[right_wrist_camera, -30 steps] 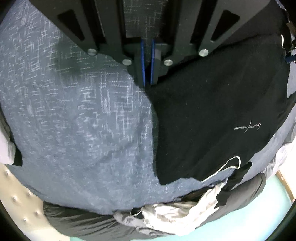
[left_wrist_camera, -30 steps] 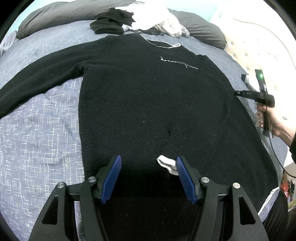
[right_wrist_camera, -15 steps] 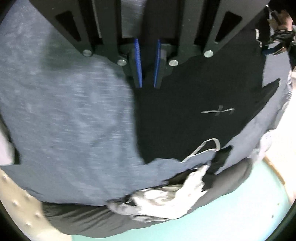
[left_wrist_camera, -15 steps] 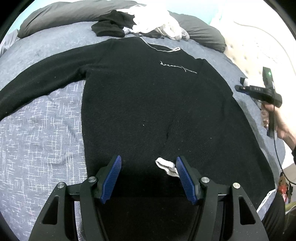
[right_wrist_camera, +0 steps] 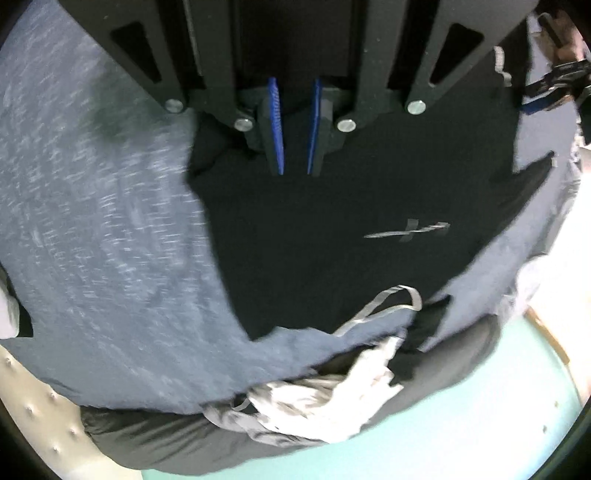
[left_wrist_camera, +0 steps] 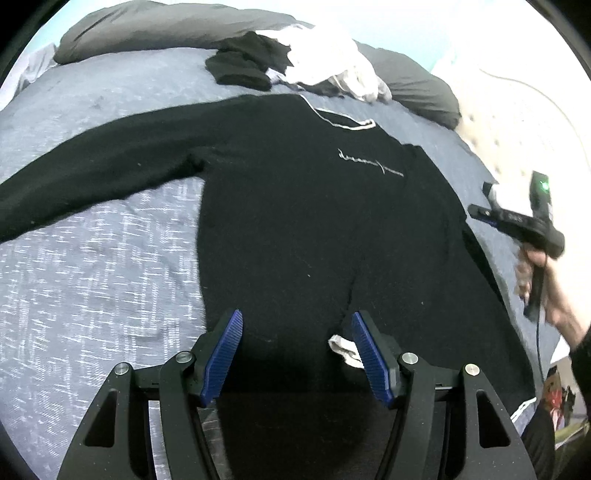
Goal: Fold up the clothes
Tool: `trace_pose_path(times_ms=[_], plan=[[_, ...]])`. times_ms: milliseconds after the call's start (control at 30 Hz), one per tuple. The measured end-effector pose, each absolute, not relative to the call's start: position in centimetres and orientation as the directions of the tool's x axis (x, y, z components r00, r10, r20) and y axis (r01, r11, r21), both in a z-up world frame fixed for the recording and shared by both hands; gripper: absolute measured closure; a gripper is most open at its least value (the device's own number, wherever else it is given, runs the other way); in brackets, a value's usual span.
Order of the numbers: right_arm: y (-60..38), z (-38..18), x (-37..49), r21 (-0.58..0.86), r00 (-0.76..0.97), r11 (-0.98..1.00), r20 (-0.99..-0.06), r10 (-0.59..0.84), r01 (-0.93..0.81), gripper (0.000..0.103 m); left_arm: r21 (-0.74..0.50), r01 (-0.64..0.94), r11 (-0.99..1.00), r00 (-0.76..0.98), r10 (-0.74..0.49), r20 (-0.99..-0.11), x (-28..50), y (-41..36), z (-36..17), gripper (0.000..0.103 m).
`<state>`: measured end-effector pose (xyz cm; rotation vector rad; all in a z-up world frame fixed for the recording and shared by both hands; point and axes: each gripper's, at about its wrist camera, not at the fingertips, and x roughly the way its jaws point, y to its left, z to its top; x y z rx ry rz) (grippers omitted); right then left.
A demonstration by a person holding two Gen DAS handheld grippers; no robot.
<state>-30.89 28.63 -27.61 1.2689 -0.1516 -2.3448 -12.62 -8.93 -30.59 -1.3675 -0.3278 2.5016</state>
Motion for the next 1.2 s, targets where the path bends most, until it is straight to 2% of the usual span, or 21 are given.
trace_pose_path(times_ms=[167, 500, 700, 867, 1200], plan=[[26.9, -26.6, -26.6, 0.377, -0.474, -0.854, -0.714, -0.515, 0.359, 0.090, -0.317, -0.084, -0.945, -0.539, 0.311, -0.782, -11.7, -10.5, -30.3, 0.037], [24.2, -27.4, -20.4, 0.455, -0.455, -0.797, -0.656, -0.602, 0.398, 0.090, -0.378, 0.124, -0.917, -0.571, 0.245, -0.783, -10.6, -18.8, -29.2, 0.037], [23.9, -28.3, -19.2, 0.482, -0.454, -0.777, -0.632, -0.628, 0.405, 0.090, -0.374, 0.259, -0.891, -0.562, 0.176, -0.808, -11.1, -25.4, -28.5, 0.037], [24.5, -28.8, -19.5, 0.502, -0.466, -0.775, -0.619, -0.632, 0.385, 0.089, -0.322, 0.347, -0.881, -0.546, 0.089, -0.833, -11.7, -30.4, -28.3, 0.037], [23.4, -29.3, -19.4, 0.518, -0.431, -0.766, -0.634, -0.642, 0.380, 0.088, -0.302, 0.498, -0.812, -0.535, -0.013, -0.845, -11.3, -39.7, -29.1, 0.037]])
